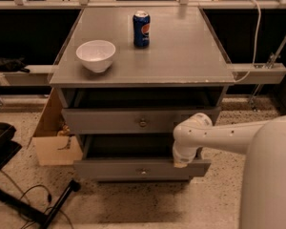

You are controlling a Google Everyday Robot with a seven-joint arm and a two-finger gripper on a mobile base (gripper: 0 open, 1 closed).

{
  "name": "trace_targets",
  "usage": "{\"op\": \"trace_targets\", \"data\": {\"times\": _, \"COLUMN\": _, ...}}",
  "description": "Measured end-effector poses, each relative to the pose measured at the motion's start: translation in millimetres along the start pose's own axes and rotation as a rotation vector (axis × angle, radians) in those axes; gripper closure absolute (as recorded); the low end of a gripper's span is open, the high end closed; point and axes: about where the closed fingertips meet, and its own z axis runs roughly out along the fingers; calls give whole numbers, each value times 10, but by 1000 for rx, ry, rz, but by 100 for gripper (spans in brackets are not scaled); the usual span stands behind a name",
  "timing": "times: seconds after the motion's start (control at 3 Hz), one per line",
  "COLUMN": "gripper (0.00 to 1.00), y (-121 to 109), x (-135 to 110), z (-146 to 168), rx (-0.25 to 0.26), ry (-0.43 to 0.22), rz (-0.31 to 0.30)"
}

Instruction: Open middle drawer

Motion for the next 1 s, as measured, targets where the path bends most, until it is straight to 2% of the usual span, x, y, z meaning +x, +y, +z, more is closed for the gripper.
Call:
{"op": "trace_targets", "data": {"times": 0.33, "gripper": 100, "y": 414, "x": 158, "z": -188, "rx": -68, "ry": 6, "rz": -39}}
{"op": "trace_targets", "data": {"times": 0.67, "gripper": 81, "y": 1267, "x": 531, "z": -632, "rx": -213, "ry": 8, "rz": -93}}
{"op": "trace_targets", "data": {"times": 1.0, "gripper": 58, "y": 1348, "x": 567, "z": -678, "rx": -229, "ry": 2, "rz": -132}}
